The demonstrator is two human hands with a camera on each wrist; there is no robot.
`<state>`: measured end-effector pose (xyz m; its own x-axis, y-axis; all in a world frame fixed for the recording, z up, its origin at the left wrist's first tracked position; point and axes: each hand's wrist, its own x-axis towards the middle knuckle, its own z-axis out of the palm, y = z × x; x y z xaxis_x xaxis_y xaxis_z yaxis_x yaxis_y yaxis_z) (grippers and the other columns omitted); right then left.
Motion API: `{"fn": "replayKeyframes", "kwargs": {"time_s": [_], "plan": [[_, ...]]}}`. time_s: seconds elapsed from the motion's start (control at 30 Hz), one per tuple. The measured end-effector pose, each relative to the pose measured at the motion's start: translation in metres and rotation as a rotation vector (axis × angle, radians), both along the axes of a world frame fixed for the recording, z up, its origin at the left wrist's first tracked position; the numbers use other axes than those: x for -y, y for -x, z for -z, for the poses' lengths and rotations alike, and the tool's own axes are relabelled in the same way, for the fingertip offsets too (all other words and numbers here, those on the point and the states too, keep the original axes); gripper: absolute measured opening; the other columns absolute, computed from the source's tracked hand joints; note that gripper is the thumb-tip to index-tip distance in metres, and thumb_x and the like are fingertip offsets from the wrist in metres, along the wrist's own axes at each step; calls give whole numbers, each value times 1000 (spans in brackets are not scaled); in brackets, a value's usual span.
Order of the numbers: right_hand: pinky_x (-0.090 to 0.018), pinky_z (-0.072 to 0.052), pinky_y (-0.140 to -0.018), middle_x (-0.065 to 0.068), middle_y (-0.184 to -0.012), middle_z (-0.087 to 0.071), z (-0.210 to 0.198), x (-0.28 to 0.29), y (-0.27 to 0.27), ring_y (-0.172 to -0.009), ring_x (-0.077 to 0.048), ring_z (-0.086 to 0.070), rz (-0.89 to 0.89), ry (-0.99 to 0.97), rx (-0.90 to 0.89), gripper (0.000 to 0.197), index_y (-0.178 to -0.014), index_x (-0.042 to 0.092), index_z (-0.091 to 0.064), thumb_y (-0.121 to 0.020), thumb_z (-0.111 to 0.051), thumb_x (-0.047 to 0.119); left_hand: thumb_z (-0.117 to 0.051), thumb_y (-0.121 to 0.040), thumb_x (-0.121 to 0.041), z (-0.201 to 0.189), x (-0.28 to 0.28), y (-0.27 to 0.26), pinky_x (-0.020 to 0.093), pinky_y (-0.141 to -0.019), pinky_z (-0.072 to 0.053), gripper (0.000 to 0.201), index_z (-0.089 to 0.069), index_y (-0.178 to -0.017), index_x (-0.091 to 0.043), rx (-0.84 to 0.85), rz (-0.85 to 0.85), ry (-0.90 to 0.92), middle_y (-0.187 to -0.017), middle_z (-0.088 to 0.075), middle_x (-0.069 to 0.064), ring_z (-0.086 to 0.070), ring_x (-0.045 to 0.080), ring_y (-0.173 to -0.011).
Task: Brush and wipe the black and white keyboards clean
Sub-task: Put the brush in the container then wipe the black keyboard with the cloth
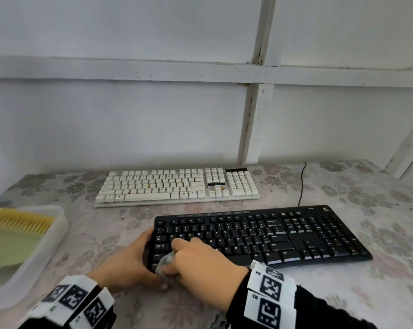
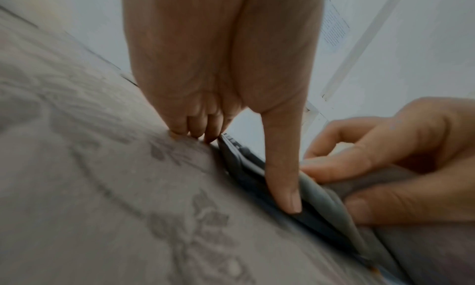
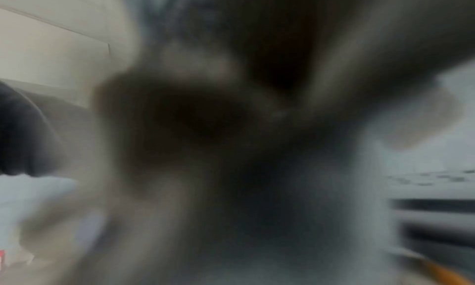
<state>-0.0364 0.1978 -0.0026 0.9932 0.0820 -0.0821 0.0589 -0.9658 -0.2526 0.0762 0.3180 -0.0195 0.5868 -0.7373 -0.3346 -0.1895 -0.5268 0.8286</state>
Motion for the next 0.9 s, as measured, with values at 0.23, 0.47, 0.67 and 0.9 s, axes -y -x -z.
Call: {"fn": "replayKeyframes", "kwargs": {"time_s": [0.23,0.47,0.67,0.9], "plan": [[-26,-42,-69,4,-87,-37,-4,55,46,-79,-22,-44,163,35,-11,18,-78,17,-64,-79,-53,4,-86,-57,-5,3,-5,-5,2,-67,-38,108,-23,-139,-35,-36,5,-43,-103,-48,-30,-50,-11,-90],[-24,-29,-52,-6,-92,-44,-27,82,70,-84,-30,-56,293,141,-80,29,-83,9,-65,-80,-40,22,-90,-44,-13,-1,-5,-4,5,-67,-40,116,-23,-137,-37,-96,25,-43,-105,-52,-26,-54,-7,-92],[-30,-41,-75,-8,-92,-46,-43,20,9,-86,-33,-54,65,-67,85,23,-94,13,-70,-86,-50,21,-96,-27,-17,3,-8,-9,13,-71,-48,122,-31,-128,-40,-119,44,6,-113,-62,-12,-64,0,-92],[-38,-38,-69,-10,-98,-39,-13,-11,-24,-84,-31,-42,-17,-23,-35,26,-110,10,-68,-89,-54,5,-82,-64,-9,2,-2,-7,-1,-56,-40,108,-13,-144,-30,49,43,-76,-97,-45,-30,-44,-19,-81]]}}
